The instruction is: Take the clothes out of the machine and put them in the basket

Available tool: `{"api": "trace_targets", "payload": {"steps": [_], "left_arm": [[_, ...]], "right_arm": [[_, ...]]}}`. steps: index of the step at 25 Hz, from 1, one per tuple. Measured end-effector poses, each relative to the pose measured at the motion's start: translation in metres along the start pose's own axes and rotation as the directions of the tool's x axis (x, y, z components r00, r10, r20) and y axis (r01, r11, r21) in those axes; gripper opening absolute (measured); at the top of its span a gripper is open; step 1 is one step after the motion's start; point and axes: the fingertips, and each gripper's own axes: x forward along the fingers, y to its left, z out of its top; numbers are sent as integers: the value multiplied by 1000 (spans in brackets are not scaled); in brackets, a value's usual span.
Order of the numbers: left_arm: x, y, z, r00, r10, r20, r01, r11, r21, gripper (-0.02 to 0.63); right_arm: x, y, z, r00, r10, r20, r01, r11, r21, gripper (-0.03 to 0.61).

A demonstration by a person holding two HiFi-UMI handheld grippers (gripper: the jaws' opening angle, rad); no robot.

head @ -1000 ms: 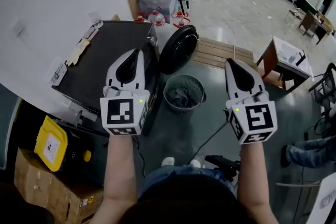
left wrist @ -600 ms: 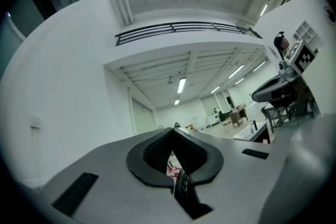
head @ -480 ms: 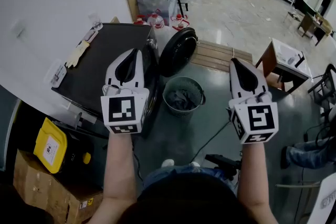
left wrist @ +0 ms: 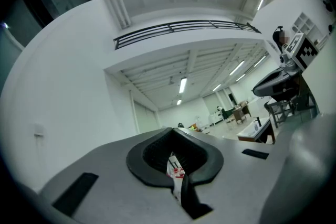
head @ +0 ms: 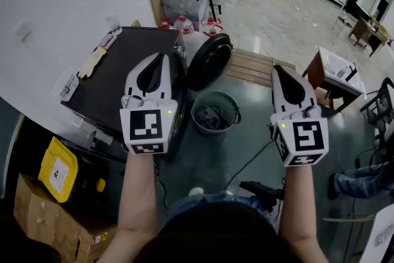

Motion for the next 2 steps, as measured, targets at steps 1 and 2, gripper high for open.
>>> {"api": "trace_targets", "payload": {"steps": [1, 2], "left_arm": [[0, 1, 1, 1000, 2, 2, -2, 1000, -3, 3], [-1, 3, 2, 1000, 3, 3, -3, 1000, -6, 3]], "right_arm": [[1, 1, 2, 1000, 3, 2, -3, 1000, -5, 0], [1, 2, 4, 1000, 6, 4, -6, 1000, -10, 0]]}}
